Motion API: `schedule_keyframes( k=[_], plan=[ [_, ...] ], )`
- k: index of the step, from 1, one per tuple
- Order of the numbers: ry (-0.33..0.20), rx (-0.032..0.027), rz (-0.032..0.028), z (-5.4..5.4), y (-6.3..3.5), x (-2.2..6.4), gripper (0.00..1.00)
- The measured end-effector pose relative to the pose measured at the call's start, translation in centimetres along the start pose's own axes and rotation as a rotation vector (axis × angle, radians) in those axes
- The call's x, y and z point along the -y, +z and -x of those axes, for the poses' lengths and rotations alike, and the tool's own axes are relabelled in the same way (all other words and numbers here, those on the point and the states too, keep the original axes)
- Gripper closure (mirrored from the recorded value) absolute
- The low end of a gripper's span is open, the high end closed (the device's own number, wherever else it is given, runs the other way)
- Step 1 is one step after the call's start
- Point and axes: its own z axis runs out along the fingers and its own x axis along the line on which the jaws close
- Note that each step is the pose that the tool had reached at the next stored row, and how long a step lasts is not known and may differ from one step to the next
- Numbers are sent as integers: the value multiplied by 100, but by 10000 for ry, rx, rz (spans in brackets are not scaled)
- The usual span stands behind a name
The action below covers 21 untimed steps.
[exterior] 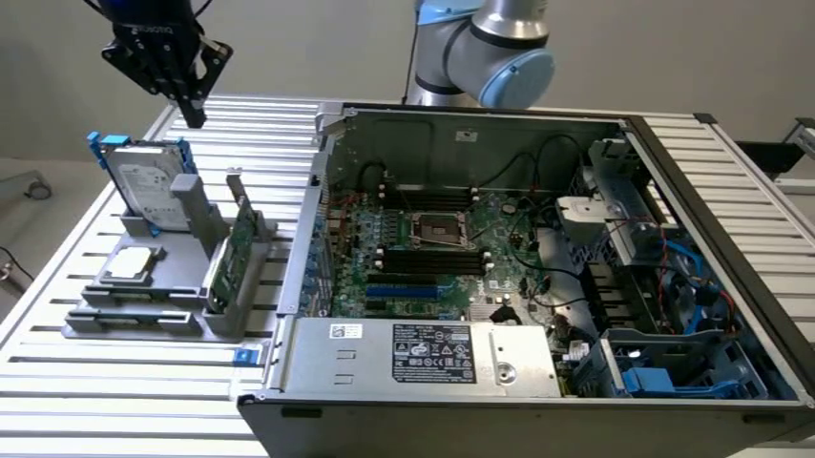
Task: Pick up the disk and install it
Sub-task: 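Reach for the disk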
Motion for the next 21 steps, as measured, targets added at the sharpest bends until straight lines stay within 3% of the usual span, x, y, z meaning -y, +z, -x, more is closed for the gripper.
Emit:
schedule_keyframes(
  k=[4, 11, 21],
  plan=[
    [1, -30, -39, -153, 0, -69, 89],
    [-30, -168, -243, -348, -1, -128, 89],
    [-93, -306, -318, -642, 12, -142, 89]
  ],
)
